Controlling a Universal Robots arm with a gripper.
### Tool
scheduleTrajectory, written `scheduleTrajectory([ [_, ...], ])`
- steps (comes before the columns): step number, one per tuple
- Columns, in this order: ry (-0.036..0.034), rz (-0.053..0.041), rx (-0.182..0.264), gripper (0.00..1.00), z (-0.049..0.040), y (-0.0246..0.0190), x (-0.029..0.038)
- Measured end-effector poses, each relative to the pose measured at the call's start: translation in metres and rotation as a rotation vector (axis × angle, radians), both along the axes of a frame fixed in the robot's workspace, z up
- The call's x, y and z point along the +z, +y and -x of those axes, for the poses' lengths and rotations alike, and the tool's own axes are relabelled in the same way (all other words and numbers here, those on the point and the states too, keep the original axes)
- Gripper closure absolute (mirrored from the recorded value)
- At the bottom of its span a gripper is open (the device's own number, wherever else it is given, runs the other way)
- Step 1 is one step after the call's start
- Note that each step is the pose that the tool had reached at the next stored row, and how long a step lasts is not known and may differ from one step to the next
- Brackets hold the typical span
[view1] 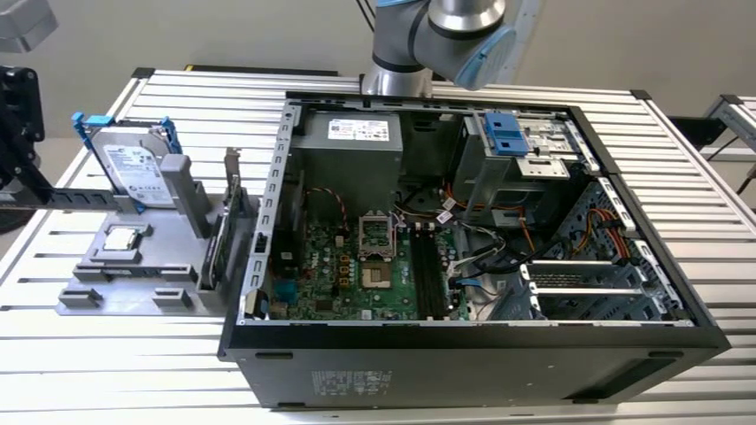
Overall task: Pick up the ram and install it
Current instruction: 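Pick up the ram and move it above insertion slot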
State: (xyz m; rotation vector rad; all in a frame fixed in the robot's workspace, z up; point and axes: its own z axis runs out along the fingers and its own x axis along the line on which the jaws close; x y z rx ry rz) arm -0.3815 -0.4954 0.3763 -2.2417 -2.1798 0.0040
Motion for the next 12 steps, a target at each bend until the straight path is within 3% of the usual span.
scheduleTrajectory([
  [12,0.0000,0.0000,0.000,1.00,0.0000,0.0000,0.0078],
])
